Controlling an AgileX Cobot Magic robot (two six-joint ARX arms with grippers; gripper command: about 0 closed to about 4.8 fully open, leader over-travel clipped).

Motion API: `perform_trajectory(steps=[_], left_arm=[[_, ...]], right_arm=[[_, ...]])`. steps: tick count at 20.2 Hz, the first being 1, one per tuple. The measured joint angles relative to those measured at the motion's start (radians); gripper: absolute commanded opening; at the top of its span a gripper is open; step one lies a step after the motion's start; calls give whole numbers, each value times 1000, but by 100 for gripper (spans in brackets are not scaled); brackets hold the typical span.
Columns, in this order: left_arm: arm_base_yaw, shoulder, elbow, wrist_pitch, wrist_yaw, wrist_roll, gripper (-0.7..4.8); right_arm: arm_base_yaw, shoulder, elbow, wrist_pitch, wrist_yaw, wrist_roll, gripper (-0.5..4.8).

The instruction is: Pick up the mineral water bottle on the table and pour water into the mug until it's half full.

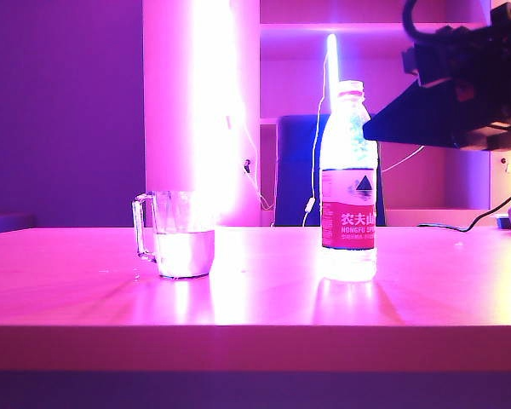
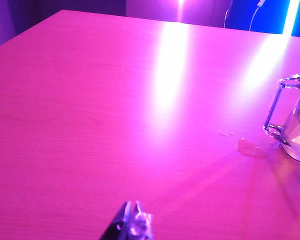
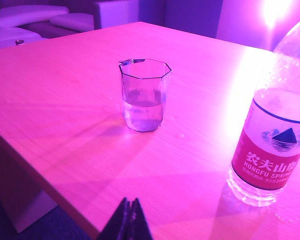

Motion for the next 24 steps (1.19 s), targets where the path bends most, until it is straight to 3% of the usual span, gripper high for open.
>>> perform_trajectory(steps=[9, 13, 17, 18, 22, 24], left_arm=[[0, 0, 0, -2, 0, 0, -5], [0, 0, 0, -3, 0, 0, -5], [0, 0, 0, -3, 0, 0, -5], [0, 0, 0, -3, 0, 0, -4], [0, 0, 0, -3, 0, 0, -5], [0, 0, 0, -3, 0, 0, -5]], right_arm=[[0, -21, 0, -22, 2, 0, -1], [-90, -311, -1, -172, 3, -15, -1], [-340, -644, 0, -389, -22, -16, -1], [-449, -720, -2, -452, -53, -16, -1], [-726, -837, -2, -567, -122, -5, -1], [-798, -845, -1, -639, -136, -3, -1]])
